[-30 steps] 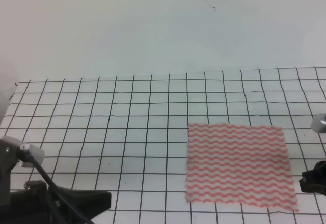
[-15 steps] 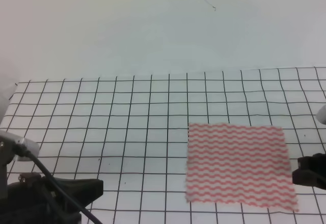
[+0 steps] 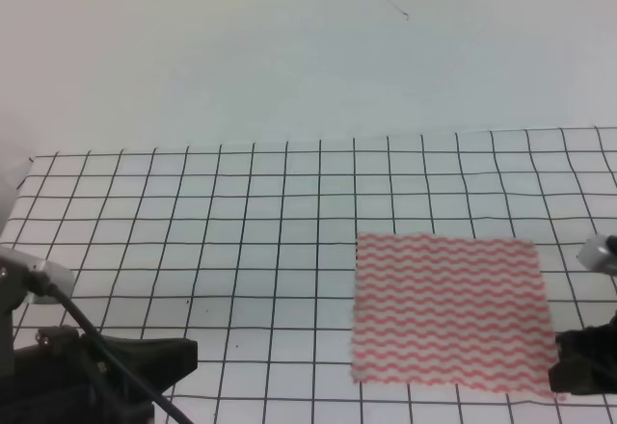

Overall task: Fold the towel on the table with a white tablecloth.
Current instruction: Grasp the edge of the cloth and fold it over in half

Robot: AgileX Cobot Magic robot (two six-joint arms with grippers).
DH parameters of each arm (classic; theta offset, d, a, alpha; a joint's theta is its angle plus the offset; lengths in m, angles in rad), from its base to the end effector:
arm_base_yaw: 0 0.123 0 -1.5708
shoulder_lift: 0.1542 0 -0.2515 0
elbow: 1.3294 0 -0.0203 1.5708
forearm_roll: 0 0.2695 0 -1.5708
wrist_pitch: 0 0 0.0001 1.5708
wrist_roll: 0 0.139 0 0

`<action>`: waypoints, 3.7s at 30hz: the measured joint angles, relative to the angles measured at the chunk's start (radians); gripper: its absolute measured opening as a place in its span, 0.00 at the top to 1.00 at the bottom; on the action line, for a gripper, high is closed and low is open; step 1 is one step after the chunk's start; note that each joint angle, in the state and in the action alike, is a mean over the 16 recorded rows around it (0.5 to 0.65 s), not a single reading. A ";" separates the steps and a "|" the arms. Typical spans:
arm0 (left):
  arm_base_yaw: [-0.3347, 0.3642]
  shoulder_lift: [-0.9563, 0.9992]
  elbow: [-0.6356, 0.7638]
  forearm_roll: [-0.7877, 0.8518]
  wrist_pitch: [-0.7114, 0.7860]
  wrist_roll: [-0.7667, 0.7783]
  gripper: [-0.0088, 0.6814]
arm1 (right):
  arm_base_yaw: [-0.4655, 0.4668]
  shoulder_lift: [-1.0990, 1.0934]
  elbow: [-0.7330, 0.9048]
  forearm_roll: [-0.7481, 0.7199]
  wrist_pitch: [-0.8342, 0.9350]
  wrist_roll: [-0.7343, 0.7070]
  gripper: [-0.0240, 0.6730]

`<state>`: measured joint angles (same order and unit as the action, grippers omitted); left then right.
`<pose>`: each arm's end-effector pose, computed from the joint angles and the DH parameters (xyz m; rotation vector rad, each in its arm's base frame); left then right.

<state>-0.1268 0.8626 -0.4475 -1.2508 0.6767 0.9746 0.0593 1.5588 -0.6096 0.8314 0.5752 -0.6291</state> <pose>0.2108 -0.1102 0.2085 0.3060 2.1192 -0.8686 0.2599 0.0715 0.0589 -0.0104 2.8192 0.6256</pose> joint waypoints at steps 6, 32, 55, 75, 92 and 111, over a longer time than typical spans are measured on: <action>0.000 0.000 0.000 -0.005 0.012 0.000 0.99 | 0.000 0.044 0.000 -0.043 -0.004 0.023 0.70; 0.000 0.000 0.000 -0.006 0.032 0.000 0.99 | 0.000 0.104 0.000 0.079 -0.043 -0.044 0.70; 0.000 0.000 0.000 -0.005 0.037 0.000 0.99 | 0.000 0.104 0.000 0.261 -0.076 -0.212 0.76; 0.000 0.000 0.000 -0.002 0.034 0.000 0.99 | 0.000 0.130 -0.062 0.483 -0.139 -0.428 0.96; 0.000 0.000 0.000 -0.002 0.022 0.003 0.99 | -0.001 0.277 -0.285 0.500 -0.174 -0.464 0.97; 0.000 0.000 0.000 0.001 0.023 0.000 0.99 | -0.010 0.314 -0.326 0.468 -0.287 -0.482 0.97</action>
<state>-0.1268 0.8626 -0.4475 -1.2495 0.6995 0.9746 0.0498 1.8725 -0.9356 1.2993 0.2881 -1.1107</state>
